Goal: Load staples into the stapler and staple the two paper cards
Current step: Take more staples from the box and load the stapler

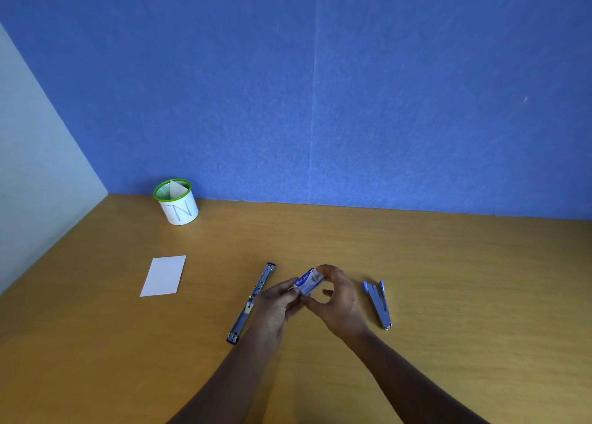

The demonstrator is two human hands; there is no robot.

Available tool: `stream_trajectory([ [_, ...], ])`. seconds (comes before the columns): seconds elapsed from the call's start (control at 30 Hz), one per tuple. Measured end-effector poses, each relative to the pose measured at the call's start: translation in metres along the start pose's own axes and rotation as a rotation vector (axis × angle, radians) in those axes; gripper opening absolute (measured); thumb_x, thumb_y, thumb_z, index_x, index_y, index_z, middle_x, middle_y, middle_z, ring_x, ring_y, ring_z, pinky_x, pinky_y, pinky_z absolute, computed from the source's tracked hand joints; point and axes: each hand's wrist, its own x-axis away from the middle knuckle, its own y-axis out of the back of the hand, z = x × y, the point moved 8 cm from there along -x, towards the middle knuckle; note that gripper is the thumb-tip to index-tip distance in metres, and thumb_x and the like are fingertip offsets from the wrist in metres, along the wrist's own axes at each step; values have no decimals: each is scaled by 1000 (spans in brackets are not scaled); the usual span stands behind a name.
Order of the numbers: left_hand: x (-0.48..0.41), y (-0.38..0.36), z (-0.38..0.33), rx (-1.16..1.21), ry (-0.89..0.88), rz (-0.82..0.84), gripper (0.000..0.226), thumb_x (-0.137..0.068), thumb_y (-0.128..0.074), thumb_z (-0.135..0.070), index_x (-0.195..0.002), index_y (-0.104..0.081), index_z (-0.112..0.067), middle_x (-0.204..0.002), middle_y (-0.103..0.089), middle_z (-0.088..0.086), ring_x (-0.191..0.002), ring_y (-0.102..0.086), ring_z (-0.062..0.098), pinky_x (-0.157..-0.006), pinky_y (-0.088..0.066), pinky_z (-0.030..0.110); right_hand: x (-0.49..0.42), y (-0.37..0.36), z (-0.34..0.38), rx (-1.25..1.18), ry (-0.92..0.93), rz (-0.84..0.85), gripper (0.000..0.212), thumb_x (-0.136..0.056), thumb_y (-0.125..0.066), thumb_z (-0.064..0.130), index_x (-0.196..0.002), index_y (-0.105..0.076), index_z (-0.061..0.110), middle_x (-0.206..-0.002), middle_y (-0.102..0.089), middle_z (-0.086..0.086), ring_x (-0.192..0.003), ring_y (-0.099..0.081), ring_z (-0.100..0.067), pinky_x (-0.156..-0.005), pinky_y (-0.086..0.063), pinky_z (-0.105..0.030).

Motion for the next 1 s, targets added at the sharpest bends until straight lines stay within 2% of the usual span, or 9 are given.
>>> stream_trajectory([
  [0.07, -1, 3, -2, 0, -10, -6, 28, -88, -54, 7, -115, -60, 8, -88, -69, 13, -63, -70, 10, -61, -58, 18, 0, -1, -2, -38, -25, 11, 57, -72, -77, 18, -123, -51, 10, -117, -55, -2, -107, -52, -10, -85, -50, -23],
  [0.23, -2, 2, -6, 56, -17, 37, 25, -87, -56, 4, -112, -62, 5, -84, -72, 10, -67, -72, 11, -63, -58, 20, 0, -1, -5, -194, -114, 23, 56, -73, -78, 13, -123, -52, 9, -120, -56, -4, -104, -56, -10, -74, -49, -8],
  [0.4, -3, -5, -4, 101, 36, 114, 23, -90, -50, 6, -109, -61, 0, -82, -74, 9, -66, -72, 13, -65, -60, 24, 1, 1, -8, -241, -138, 37, 61, -72, -78, 12, -125, -50, 11, -119, -57, -4, -104, -56, -8, -75, -49, -6],
  [0.5, -2, -6, -3, 110, 57, 112, 21, -90, -50, 8, -105, -61, -1, -90, -70, 15, -65, -72, 14, -63, -60, 24, 0, 3, -8, -245, -140, 51, 64, -70, -78, 6, -127, -50, 10, -119, -55, -4, -105, -55, -8, -75, -47, -3],
  [0.6, -3, -5, -4, 72, 48, 118, 22, -90, -50, 7, -109, -59, 0, -93, -69, 17, -67, -72, 15, -62, -59, 23, -2, 4, -9, -262, -149, 60, 66, -68, -79, 3, -128, -50, 10, -117, -54, -3, -108, -54, -9, -76, -47, -2],
  [0.73, -6, -5, -7, 25, 38, 135, 24, -92, -48, 7, -113, -57, 3, -92, -70, 16, -70, -72, 16, -66, -60, 25, -4, 5, -9, -293, -163, 51, 66, -68, -79, 3, -127, -51, 7, -116, -55, -6, -102, -56, -8, -76, -46, -1],
  [0.9, -2, -12, -8, 22, 80, 223, 28, -96, -40, 5, -113, -59, -7, -92, -72, 13, -79, -73, 19, -67, -60, 29, -4, 6, -11, -336, -194, 41, 54, -71, -78, 6, -121, -57, 6, -114, -56, -8, -89, -57, 1, -69, -48, -3],
  [1.0, -1, -14, -8, 47, 98, 235, 31, -95, -37, 8, -114, -59, -4, -100, -68, 17, -78, -73, 18, -65, -59, 26, -3, 7, -13, -356, -214, 29, 48, -68, -80, 8, -112, -61, 13, -112, -57, -3, -94, -62, -7, -68, -52, -10],
])
